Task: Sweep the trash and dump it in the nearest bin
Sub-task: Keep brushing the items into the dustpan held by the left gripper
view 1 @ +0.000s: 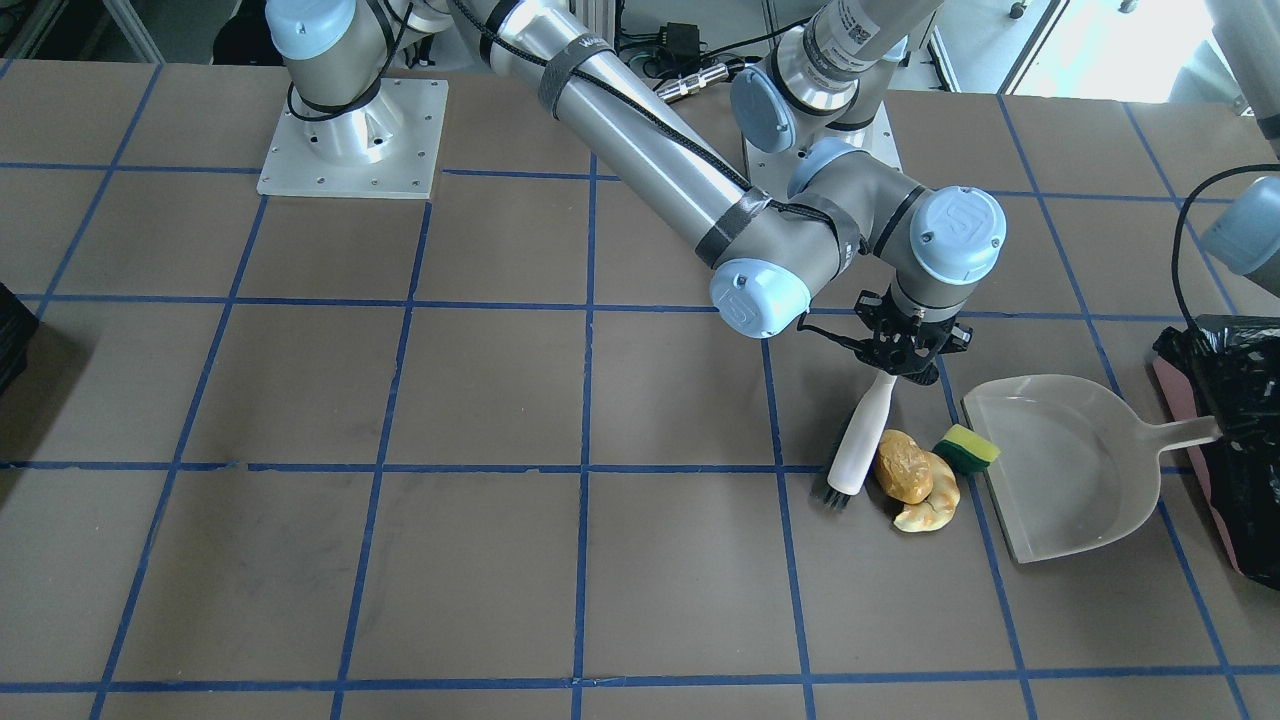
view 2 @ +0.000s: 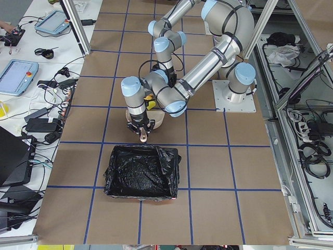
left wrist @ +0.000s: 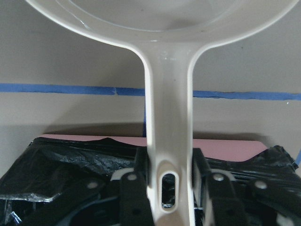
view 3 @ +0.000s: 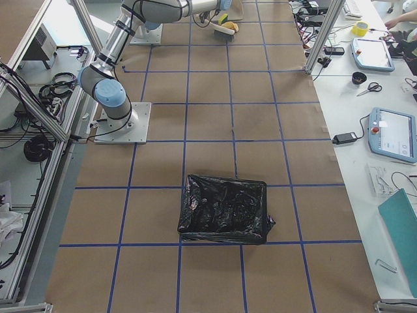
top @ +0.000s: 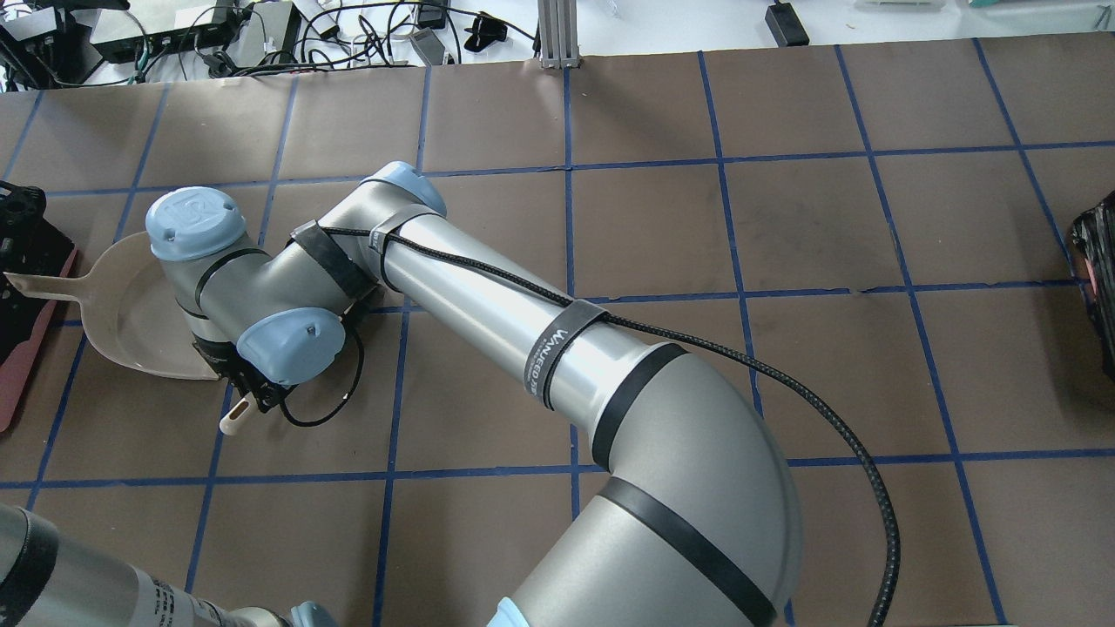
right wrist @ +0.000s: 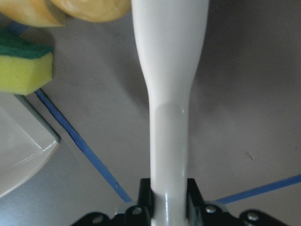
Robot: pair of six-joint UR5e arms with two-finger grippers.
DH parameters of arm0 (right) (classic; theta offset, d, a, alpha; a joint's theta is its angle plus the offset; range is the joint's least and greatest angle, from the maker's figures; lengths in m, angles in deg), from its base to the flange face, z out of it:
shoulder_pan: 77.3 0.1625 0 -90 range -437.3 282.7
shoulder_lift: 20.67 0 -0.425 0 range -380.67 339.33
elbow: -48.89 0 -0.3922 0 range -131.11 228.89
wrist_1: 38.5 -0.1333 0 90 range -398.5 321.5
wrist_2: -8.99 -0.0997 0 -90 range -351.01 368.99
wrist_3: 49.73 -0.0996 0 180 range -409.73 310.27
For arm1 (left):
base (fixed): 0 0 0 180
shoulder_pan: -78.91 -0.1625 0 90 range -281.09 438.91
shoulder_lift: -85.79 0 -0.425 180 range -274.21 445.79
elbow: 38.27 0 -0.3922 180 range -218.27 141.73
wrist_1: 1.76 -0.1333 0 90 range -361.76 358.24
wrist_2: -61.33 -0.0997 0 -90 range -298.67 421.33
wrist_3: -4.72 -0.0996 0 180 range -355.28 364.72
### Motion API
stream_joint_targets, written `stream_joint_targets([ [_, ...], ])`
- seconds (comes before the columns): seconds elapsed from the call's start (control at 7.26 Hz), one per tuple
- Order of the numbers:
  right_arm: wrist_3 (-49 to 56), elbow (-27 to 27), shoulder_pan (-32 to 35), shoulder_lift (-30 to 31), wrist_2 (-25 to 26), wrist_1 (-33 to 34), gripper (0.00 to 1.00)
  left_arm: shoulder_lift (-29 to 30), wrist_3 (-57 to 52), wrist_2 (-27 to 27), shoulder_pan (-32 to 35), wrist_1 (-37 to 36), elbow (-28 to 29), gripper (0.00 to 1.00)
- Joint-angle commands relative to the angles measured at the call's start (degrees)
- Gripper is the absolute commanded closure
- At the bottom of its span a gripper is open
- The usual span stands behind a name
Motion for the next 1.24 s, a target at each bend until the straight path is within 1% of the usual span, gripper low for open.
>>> stream_joint_targets([
  [0.0, 7.28, 2.37, -0.11, -1.36, -1.29, 0.0, 1.0, 0.04, 0.16, 0.22, 0.0, 0.02, -0.18, 1.0],
  [0.14, 14.03, 2.82, -0.11, -1.63, -2.6, -0.17, 1.0, 0.04, 0.16, 0.4, 0.0, 0.02, -0.18, 1.0],
  [0.41, 27.39, 2.91, -0.37, -2.42, -3.23, -0.09, 1.0, 0.13, 0.43, 0.49, 0.0, 0.02, -0.27, 1.0],
  [0.69, 40.31, 5.01, -0.38, -3.3, -3.85, -0.09, 1.0, 0.22, 0.52, 0.75, 0.0, -0.07, -0.79, 1.0],
  [0.83, 51.43, 5.63, -0.29, -3.65, -3.76, 0.0, 1.0, 0.22, 0.69, 0.75, 0.0, -0.16, -1.14, 1.0],
  [0.96, 57.37, 5.81, -0.38, -3.65, -3.59, 0.35, 1.0, 0.22, 1.13, 0.75, 0.17, -0.42, -1.23, 1.0],
  [1.1, 59.95, 5.73, -0.38, -3.65, -3.41, 0.53, 1.0, 0.31, 1.39, 0.84, 0.26, -0.42, -1.23, 1.0],
])
